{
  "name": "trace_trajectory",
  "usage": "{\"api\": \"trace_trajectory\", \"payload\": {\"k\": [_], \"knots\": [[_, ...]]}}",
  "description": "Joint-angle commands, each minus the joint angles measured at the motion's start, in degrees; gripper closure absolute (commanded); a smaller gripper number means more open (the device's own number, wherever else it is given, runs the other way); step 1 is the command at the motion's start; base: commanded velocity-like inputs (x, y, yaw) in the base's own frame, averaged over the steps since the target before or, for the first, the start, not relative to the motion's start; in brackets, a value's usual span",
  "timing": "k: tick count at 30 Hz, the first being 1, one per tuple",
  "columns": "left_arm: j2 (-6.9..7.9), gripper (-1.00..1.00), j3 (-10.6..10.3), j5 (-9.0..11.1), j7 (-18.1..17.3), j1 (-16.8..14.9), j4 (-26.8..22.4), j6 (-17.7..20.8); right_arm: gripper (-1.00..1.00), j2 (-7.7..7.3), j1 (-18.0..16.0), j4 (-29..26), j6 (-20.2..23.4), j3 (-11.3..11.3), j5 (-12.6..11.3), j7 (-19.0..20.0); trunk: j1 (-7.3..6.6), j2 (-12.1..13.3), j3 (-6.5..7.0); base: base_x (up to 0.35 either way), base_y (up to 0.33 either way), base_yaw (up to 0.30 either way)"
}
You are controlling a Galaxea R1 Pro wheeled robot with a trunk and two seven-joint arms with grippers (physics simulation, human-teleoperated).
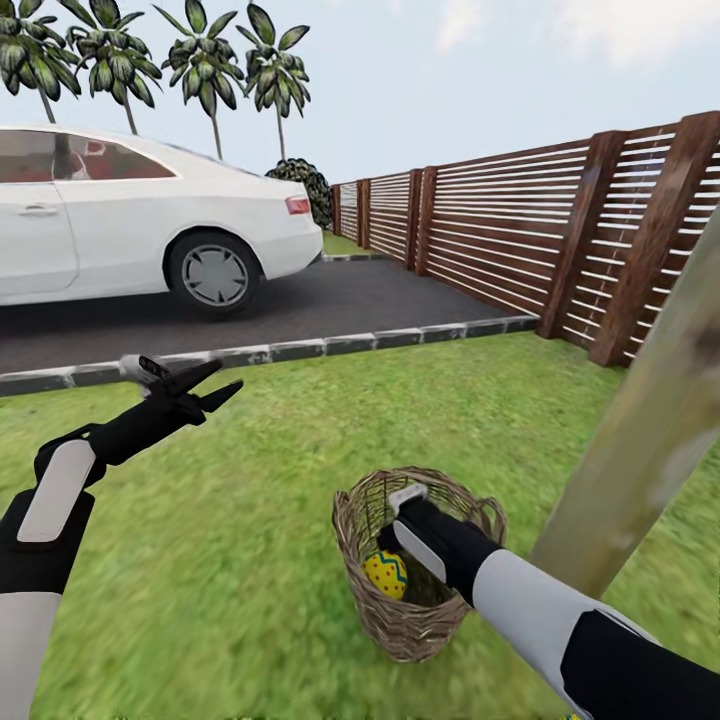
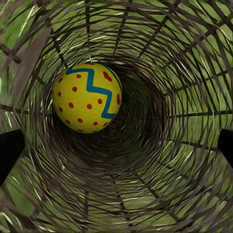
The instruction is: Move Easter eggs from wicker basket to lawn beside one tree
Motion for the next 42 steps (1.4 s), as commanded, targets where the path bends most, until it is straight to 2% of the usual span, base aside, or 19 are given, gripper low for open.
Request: {"api": "trace_trajectory", "payload": {"k": [1,6,8,10,12,15,16,18,22,26,31,32,37,42], "knots": [[0.0,-1.0,0.0,0.0,-0.2,0.0,0.0,0.2,-1.0,0.0,-0.1,-0.3,0.1,0.4,-0.6,-0.5,0.01,0.0,-0.28,0.0,0.0,0.0],[-0.01,-1.0,0.0,0.0,-0.2,0.0,0.0,0.2,-1.0,-0.15,-0.7,-0.7,0.1,-0.1,-0.6,-0.6,0.14,-0.1,-1.39,0.0,0.0,0.0],[-0.01,-1.0,0.0,0.0,-0.2,0.0,0.0,0.2,-1.0,-0.19,-1.1,-0.7,0.3,-2.2,-0.6,-0.6,0.19,-0.1,-1.83,0.0,0.0,0.0],[-0.01,-1.0,-0.1,-0.1,-0.2,0.0,0.3,0.2,-1.0,-0.21,-1.5,-0.5,0.6,-5.3,-0.3,-0.8,0.24,-0.2,-2.28,0.0,0.0,0.0],[-0.07,-1.0,-0.1,-0.1,-0.1,0.0,0.3,0.2,-1.0,-0.2,-2.5,-0.4,1.2,-6.3,-0.3,-0.8,0.29,-0.2,-2.72,0.0,0.0,0.0],[-0.77,-1.0,-0.1,-0.1,0.0,0.0,0.2,0.2,-1.0,0.23,-4.8,-0.1,4.7,-6.9,-0.6,-0.9,0.37,-0.2,-3.39,0.0,0.0,0.0],[-0.95,-1.0,-0.1,-0.1,0.0,0.0,0.2,0.2,-1.0,0.37,-6.1,0.1,7.8,-7.2,-0.7,-1.0,0.4,-0.2,-3.61,0.0,0.0,0.0],[-1.02,-1.0,-0.1,-0.1,0.1,0.0,0.3,0.2,-1.0,0.44,-7.0,0.3,10.0,-7.9,-0.7,-1.0,0.45,-0.3,-4.05,0.0,0.0,0.0],[-1.22,-1.0,-0.1,-0.1,0.1,0.0,0.6,0.2,-1.0,0.54,-9.0,3.5,11.7,-11.8,-1.0,-1.0,0.55,-0.3,-4.94,0.0,0.0,0.0],[-1.24,-1.0,-0.1,-0.1,0.1,0.0,0.6,0.2,-1.0,0.57,-9.9,6.0,11.7,-12.0,-0.9,-1.0,0.65,-0.4,-5.82,0.0,0.0,0.0],[-1.24,-1.0,-0.1,-0.1,0.1,0.0,0.8,0.2,-1.0,0.5,-10.1,6.2,11.5,-12.0,-0.7,-0.8,0.78,-0.4,-6.93,0.0,0.0,0.0],[-0.91,-1.0,0.1,-0.2,-0.2,0.3,0.8,0.1,-1.0,0.37,-10.3,6.5,11.2,-12.3,-1.0,-0.4,0.79,-0.4,-6.92,0.0,0.0,0.0],[-0.74,-1.0,0.1,-0.1,-0.4,1.9,0.9,0.1,-1.0,1.85,-10.2,6.8,10.7,-14.0,-2.8,-1.5,0.79,-0.4,-6.92,0.0,0.0,0.0],[-0.72,-1.0,0.1,-0.2,-0.3,2.9,0.9,0.1,-1.0,2.14,-10.2,7.5,9.1,-15.6,-4.5,-1.5,0.79,-0.4,-6.92,0.0,0.0,0.0]]}}
